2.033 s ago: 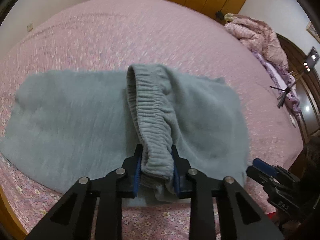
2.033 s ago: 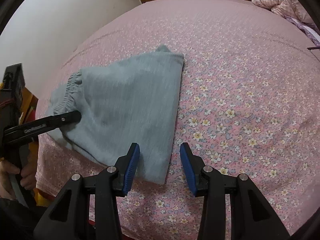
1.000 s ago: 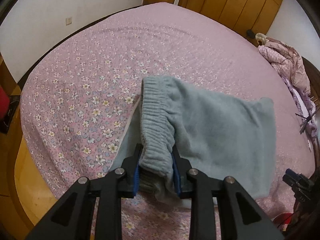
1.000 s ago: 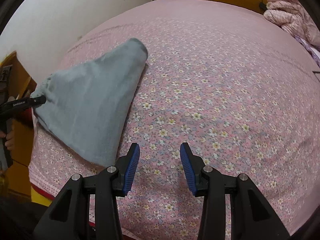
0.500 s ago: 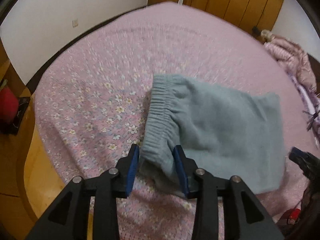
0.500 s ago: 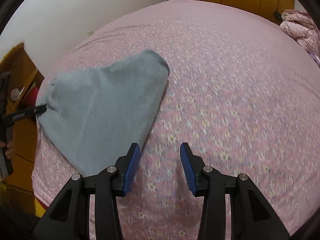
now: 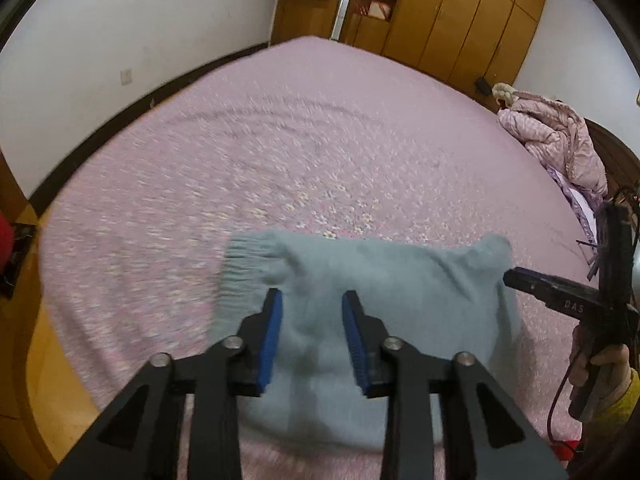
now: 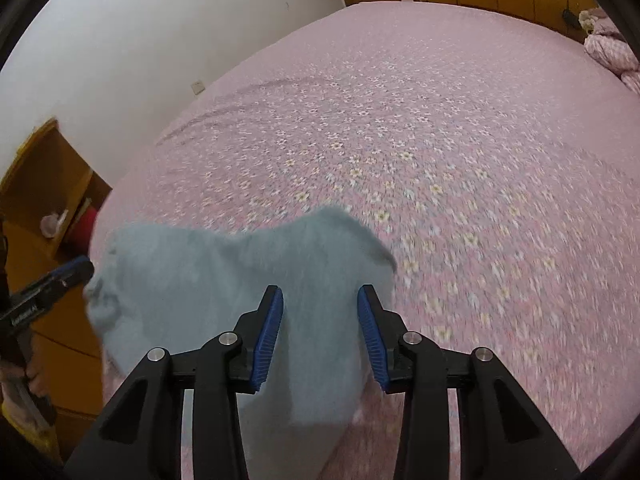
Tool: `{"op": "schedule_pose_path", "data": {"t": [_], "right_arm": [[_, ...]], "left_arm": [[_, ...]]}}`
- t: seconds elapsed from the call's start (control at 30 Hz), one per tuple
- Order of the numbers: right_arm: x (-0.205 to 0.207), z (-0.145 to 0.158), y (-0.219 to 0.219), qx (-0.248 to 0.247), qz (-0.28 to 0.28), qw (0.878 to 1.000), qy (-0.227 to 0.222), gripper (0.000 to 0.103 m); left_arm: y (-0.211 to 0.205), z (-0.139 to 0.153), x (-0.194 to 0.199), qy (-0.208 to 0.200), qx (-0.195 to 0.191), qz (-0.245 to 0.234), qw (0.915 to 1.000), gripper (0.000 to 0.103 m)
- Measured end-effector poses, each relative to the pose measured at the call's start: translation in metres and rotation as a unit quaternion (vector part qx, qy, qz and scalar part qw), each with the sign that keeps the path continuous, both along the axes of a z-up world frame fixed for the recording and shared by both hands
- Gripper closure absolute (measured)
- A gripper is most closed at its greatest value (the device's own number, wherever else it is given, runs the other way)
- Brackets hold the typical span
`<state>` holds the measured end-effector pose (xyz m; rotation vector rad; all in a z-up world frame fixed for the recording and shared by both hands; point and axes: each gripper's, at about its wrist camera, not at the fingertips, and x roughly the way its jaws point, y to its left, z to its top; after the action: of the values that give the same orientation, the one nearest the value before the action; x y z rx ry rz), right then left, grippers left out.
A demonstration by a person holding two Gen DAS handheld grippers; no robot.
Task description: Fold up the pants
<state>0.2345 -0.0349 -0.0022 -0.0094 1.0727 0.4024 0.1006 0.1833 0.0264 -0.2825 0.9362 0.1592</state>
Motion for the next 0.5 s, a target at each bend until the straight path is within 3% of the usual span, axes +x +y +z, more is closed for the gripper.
{"op": "schedule_pose_path", "data": {"t": [0.13, 0.23, 0.37, 0.5], "right_arm": [[0.021, -0.019, 0.009, -0.034, -0.004, 0.999, 0.002, 0.062], [0.031, -0.031, 0.011, -0.039, 0.002, 0.999, -0.005, 0.06], [0.03, -0.029, 0.013, -0.029, -0.005, 1.0, -0.003, 0.06], [0.013, -0.009, -0.005, -0.025, -0.02, 0.999, -0.008, 0.06]], "left_arm": [[0.007, -0.039, 0.028, 0.058, 0.058, 0.024, 0.9964, 0.074], [0.002, -0.04, 0.033, 0.06, 0.08, 0.014, 0.9948, 0.073], [-0.003, -0.033, 0.027, 0.064, 0.08, 0.008, 0.9947, 0.072], [-0.01, -0.021, 0.002, 0.055, 0.065, 0.006, 0.9963, 0.055]]}}
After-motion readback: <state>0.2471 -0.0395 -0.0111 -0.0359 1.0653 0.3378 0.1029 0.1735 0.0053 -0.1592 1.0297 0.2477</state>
